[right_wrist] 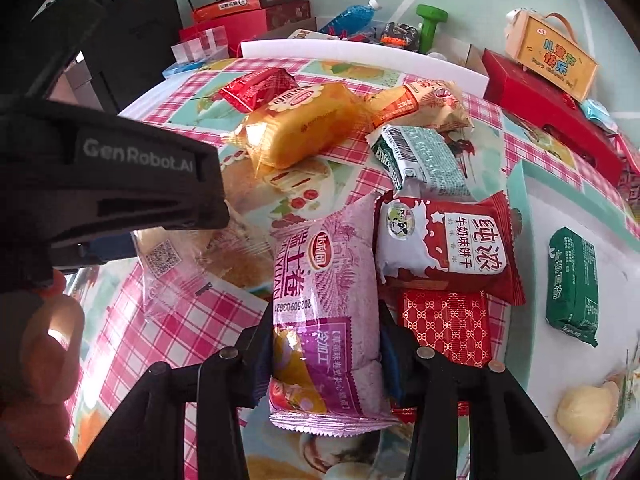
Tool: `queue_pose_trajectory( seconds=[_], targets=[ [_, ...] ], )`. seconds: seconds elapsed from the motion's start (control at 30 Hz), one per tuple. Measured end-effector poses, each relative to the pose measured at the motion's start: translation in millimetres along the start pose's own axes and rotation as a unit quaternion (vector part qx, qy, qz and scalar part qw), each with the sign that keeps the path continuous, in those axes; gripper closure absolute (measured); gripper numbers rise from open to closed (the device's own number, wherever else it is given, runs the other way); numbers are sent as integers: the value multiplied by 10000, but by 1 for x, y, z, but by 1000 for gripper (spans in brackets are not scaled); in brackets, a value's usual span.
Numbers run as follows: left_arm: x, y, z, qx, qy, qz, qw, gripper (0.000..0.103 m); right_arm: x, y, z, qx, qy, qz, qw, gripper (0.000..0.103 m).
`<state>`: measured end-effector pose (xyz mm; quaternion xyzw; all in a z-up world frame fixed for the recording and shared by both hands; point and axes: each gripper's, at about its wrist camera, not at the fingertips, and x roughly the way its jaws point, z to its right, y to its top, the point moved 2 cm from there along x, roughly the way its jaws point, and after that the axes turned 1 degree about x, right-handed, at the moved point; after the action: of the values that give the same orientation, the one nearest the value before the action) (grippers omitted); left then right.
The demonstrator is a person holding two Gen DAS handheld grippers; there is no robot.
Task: Organize snacks
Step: 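Lift the bagged bun with the left tool while the right lifts the swiss-roll packet, then lower both held snacks into the white tray and open both tools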
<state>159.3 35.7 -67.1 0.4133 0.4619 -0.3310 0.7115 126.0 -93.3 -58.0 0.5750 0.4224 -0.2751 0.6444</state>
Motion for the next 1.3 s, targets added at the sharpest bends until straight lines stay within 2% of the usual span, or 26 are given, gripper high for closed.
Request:
queue_pose_trajectory(
  seconds=[0.17, 0.33, 0.6, 1.0, 1.13, 1.3],
  targets=[
    [3, 0, 7, 131, 117, 58, 9998, 43, 0, 0, 1, 7, -12, 9, 10000, 55],
    [-1, 2, 9, 57, -43, 52, 10000, 48, -3, 0, 1, 68, 39, 21, 10000, 60],
    [-21, 6, 3, 47, -181, 220, 9996, 49, -10, 1, 3, 154, 267, 79, 9995, 62],
    [-67, 10, 6, 109, -301, 864, 9958, 49, -55, 12, 12, 406, 490, 708, 9955, 62],
    [-76, 7, 19, 286, -343, 1015, 9938, 49, -68, 15, 21, 540, 475, 848, 9938, 62],
    [-85, 0, 47, 618, -527, 1152, 9900, 49, -86, 20, 53, 887, 290, 1057, 9900, 62]
  ],
)
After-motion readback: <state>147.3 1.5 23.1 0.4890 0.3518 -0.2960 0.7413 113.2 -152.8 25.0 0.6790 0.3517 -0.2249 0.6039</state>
